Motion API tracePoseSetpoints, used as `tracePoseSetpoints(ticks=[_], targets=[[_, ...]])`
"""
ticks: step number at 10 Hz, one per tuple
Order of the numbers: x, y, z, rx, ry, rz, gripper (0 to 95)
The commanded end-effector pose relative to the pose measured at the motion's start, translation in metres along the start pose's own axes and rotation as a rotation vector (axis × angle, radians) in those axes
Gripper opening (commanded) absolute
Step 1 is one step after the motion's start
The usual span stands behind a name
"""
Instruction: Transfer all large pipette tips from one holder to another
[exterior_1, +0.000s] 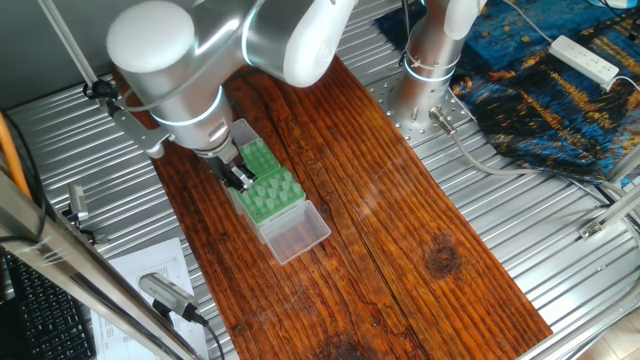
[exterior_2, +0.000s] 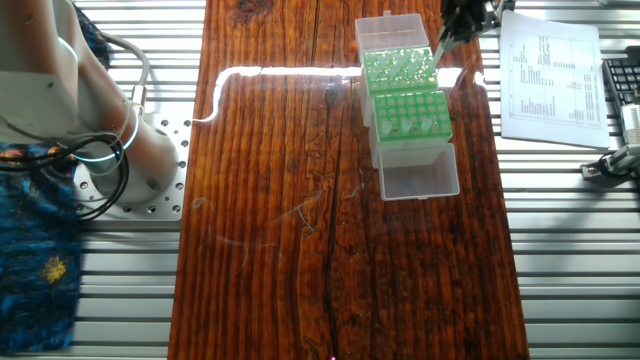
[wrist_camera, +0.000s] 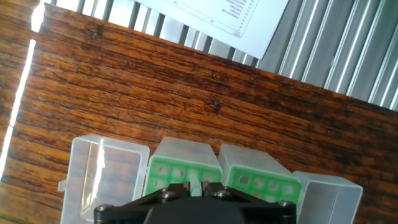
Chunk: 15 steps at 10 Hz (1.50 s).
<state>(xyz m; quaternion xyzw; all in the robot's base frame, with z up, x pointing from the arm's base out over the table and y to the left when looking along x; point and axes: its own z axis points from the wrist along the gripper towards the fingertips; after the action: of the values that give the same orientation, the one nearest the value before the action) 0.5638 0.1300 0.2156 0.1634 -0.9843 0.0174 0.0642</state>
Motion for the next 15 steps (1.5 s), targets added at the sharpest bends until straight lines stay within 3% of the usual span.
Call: tracePoseSetpoints(ticks=[1, 15], targets=[[0.002, -0.003, -0.006, -0.010, 0.000, -0.007, 0.0], [0.000, -0.008, -0.057, -0.032, 0.032, -0.043, 0.0]])
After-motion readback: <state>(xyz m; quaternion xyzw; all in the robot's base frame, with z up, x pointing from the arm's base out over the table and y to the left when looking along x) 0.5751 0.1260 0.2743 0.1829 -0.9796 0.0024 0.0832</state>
